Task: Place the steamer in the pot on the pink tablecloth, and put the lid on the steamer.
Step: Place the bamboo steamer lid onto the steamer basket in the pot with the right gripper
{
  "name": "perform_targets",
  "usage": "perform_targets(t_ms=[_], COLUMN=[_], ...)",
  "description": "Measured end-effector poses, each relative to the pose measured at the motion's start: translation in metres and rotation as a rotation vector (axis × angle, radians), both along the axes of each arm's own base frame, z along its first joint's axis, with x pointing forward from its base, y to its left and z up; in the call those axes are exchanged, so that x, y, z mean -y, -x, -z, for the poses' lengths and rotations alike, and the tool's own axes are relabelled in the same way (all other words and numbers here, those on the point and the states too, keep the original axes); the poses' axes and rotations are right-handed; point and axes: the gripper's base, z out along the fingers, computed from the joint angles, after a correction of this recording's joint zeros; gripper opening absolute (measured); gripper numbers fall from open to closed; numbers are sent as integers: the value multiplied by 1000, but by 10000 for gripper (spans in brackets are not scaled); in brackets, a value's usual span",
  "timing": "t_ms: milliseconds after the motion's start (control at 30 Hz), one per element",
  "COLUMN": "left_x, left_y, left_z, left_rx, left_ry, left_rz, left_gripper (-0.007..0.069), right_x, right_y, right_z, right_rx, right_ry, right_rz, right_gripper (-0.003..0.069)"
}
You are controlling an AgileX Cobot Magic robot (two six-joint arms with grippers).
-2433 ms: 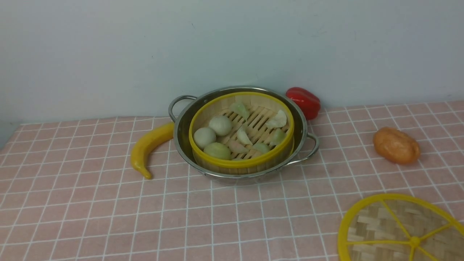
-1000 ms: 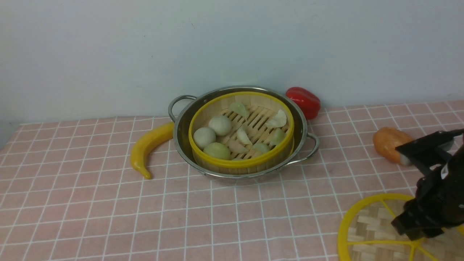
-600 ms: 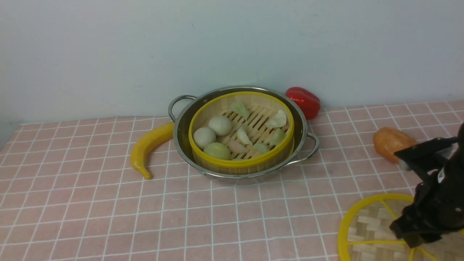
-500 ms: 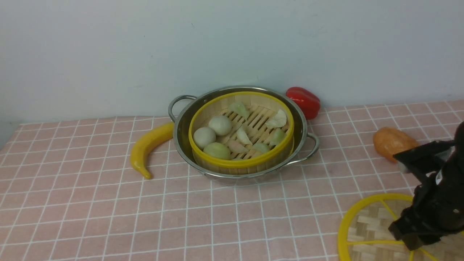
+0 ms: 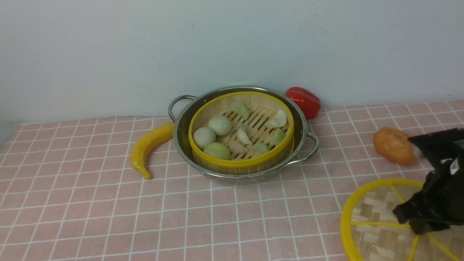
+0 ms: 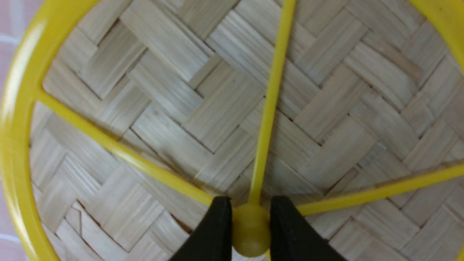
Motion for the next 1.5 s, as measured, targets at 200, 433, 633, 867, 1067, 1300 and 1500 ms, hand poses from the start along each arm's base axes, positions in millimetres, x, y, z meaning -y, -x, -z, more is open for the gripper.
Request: perform_targets(t_ms=[200,433,633,867,1067,1300,1500], left_x=[0,0,0,0,0,0,0], left_y=[0,0,0,0,0,0,0], left_z=[0,0,0,0,0,0,0], left_rx=[0,0,0,0,0,0,0], left_ry=[0,0,0,0,0,0,0], left_rz=[0,0,0,0,0,0,0], left_gripper=[243,243,243,243,243,243,243], right_x=[-3,-34,-107,-166,-187,-193,-196], right_y=[27,-2,-66,-123,-163,-182,-187], right_z=[-69,-112,-141,-130,-88,-58,-52], right_rx=[300,458,568,554,454,420,458], right_ry=[-130,-256,-212,-142,-88,-24,-12], right_rz=[-107,-304,-530,-657,-689,-729,-761], right_gripper=[148,148,148,148,148,148,148])
